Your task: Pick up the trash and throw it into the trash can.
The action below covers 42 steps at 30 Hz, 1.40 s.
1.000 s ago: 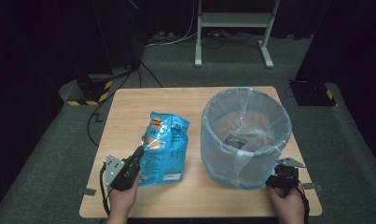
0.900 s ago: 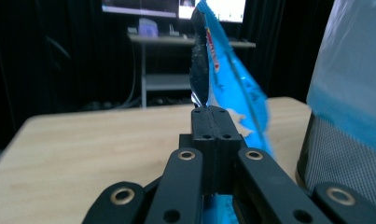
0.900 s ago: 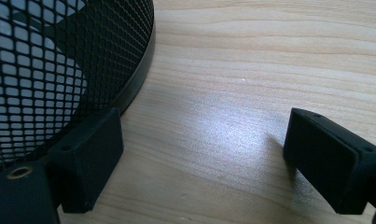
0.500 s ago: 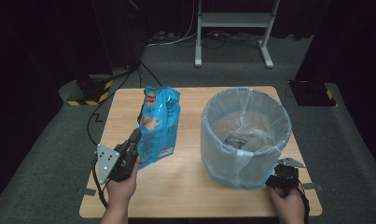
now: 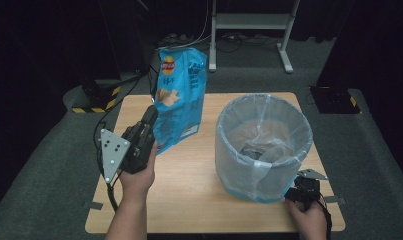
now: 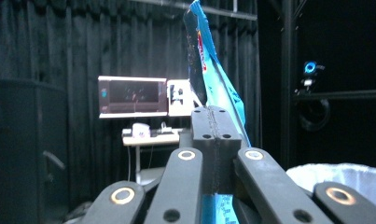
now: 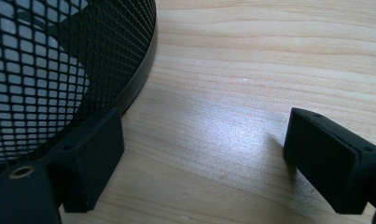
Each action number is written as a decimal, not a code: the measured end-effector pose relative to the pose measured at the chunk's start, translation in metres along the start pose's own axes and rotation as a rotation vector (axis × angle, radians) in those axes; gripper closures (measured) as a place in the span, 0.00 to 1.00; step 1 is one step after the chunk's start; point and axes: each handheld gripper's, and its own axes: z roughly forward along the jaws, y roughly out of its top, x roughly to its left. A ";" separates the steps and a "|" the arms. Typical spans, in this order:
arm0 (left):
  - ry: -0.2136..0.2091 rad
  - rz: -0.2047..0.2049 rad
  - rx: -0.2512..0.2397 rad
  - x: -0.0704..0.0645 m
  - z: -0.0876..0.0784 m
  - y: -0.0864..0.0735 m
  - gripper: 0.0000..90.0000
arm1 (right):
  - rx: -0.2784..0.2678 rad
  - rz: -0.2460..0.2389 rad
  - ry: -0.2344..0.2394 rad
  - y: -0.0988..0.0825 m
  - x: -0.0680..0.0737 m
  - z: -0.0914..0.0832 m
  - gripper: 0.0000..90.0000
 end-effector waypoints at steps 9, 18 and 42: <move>-0.050 0.015 -0.082 -0.024 0.019 0.024 1.00 | 0.000 -0.001 0.001 0.000 0.000 0.000 0.13; -0.114 0.018 -0.113 -0.053 0.037 0.028 1.00 | -0.001 -0.002 -0.001 0.000 0.000 0.000 0.13; -0.291 -0.071 -0.111 -0.112 0.076 0.011 1.00 | -0.002 -0.006 0.004 0.000 0.000 0.000 0.14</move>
